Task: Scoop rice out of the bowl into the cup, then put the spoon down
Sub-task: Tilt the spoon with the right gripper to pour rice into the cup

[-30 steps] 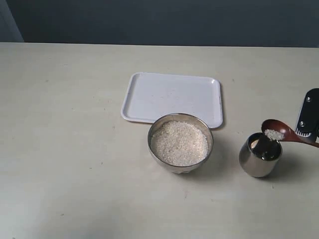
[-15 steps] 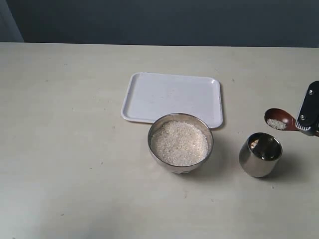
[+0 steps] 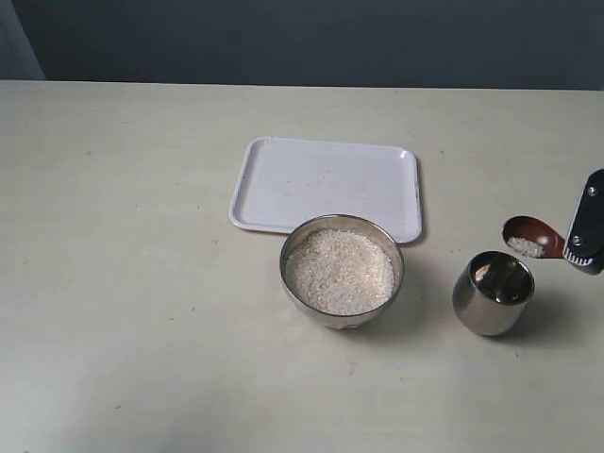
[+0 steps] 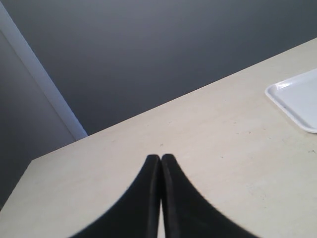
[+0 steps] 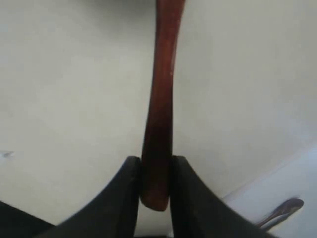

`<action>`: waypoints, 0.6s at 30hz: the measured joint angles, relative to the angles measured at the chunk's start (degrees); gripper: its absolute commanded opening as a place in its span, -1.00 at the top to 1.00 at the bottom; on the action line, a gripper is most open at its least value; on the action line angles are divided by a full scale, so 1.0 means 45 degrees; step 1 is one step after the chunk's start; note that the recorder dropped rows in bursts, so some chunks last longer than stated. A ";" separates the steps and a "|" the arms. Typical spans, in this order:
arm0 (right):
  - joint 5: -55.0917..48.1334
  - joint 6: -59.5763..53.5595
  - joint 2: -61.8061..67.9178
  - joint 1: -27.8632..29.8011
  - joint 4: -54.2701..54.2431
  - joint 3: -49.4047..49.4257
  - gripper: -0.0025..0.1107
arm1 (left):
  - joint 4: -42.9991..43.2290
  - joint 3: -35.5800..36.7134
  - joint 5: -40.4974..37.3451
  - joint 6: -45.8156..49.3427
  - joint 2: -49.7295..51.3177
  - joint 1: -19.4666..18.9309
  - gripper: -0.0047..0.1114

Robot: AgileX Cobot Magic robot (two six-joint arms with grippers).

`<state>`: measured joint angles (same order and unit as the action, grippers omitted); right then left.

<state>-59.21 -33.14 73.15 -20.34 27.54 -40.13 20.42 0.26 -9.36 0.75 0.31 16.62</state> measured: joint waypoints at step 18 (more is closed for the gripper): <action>0.0205 0.1332 0.0000 -0.1028 0.1554 0.0561 0.97 | 0.0000 0.0000 0.0000 0.0000 0.0000 0.0000 0.91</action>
<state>-58.29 -27.14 73.15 -24.96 34.53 -37.61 20.42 0.26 -9.36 0.75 0.31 16.62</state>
